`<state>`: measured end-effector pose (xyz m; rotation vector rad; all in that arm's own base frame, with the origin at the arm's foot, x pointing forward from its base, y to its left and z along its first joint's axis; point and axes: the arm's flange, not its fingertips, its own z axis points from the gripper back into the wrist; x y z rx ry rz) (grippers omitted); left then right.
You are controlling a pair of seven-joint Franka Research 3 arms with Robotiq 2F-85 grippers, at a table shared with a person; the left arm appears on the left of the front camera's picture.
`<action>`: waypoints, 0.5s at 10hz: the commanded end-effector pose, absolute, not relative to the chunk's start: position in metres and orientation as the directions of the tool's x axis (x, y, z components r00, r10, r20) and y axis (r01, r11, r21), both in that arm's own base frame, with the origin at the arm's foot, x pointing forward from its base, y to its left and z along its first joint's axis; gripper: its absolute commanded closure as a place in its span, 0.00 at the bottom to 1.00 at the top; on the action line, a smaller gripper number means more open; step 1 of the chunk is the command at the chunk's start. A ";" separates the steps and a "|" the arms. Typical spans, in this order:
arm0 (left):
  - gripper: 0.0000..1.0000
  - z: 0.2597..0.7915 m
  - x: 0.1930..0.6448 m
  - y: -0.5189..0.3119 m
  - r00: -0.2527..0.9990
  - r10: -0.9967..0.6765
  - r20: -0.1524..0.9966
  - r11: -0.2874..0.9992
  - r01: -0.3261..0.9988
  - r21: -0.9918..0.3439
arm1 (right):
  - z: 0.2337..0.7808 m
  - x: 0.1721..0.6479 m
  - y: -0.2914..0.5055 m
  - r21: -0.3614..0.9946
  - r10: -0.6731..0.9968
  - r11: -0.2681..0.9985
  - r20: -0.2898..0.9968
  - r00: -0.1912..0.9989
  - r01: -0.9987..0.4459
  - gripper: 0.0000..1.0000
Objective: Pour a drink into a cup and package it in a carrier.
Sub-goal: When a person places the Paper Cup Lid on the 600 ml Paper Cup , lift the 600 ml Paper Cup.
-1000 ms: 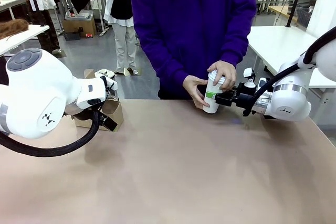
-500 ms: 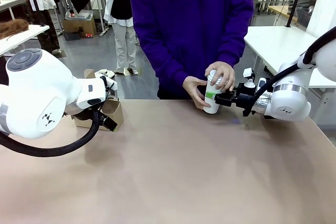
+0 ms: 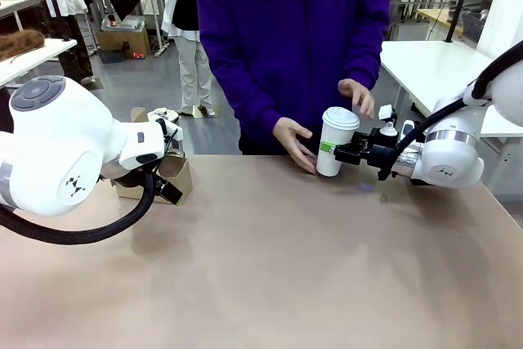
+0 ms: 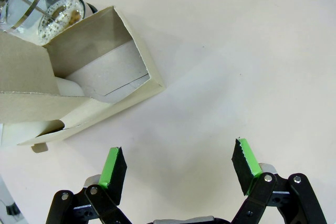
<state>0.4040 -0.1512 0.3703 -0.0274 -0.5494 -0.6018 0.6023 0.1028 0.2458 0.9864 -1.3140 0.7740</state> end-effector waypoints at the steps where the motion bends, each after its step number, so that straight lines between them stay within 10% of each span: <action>1: 0.00 0.371 0.404 -0.151 0.686 -0.530 0.499 0.828 0.545 0.131 | 0.253 0.602 0.105 0.138 -0.080 0.410 0.990 0.116 -0.902 0.20; 5: 0.00 0.371 0.404 -0.151 0.686 -0.530 0.499 0.828 0.545 0.131 | 0.253 0.602 0.105 0.138 -0.080 0.410 0.990 0.116 -0.902 0.20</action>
